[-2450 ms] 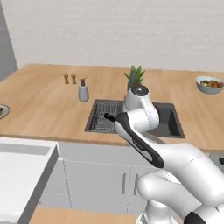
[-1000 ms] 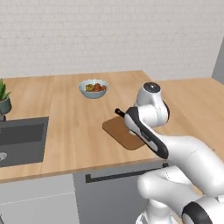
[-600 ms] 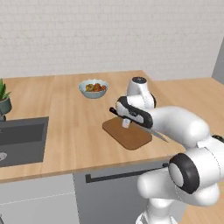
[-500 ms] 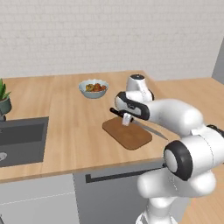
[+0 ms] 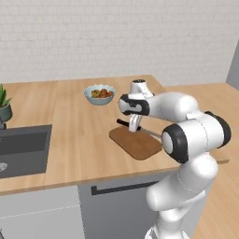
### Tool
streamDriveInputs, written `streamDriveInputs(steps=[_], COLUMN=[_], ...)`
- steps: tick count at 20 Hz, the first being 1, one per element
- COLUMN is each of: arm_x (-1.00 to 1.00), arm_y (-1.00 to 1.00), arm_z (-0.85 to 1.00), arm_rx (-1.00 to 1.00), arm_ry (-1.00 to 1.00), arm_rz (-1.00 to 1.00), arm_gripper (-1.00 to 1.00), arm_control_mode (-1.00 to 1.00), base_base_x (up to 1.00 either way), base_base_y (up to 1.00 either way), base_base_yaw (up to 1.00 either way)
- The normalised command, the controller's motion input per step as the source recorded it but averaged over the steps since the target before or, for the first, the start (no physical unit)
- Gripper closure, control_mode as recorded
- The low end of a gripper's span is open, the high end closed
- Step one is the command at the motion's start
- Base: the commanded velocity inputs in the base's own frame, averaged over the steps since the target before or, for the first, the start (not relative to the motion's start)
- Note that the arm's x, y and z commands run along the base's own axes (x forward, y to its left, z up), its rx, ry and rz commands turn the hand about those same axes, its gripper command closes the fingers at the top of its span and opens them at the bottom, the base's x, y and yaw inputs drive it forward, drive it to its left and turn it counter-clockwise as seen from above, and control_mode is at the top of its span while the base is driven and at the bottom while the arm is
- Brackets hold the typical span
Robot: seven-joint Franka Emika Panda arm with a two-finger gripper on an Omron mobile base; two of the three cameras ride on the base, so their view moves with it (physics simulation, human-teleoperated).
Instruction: Pick up the knife from the drawer and place it on the cutting board. Then place the meat from the plate to the cutting board.
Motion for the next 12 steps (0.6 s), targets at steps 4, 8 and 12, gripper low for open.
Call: streamDriveInputs(steps=[4, 8, 12], arm_x=[0.42, 0.46, 0.62], arm_y=[0.01, 0.0, 0.0], arm_z=[-0.45, -0.52, -0.34], arm_rx=[-0.04, -0.03, -0.01], arm_ry=[-0.03, 0.0, 0.0], arm_rz=[0.0, 0.0, 0.0], arm_gripper=[1.0, 1.0, 1.0], arm_control_mode=[-1.0, -1.0, -1.0], base_base_x=[0.0, 0.0, 0.0], base_base_y=[0.0, 0.0, 0.0], base_base_yaw=[0.0, 0.0, 0.0])
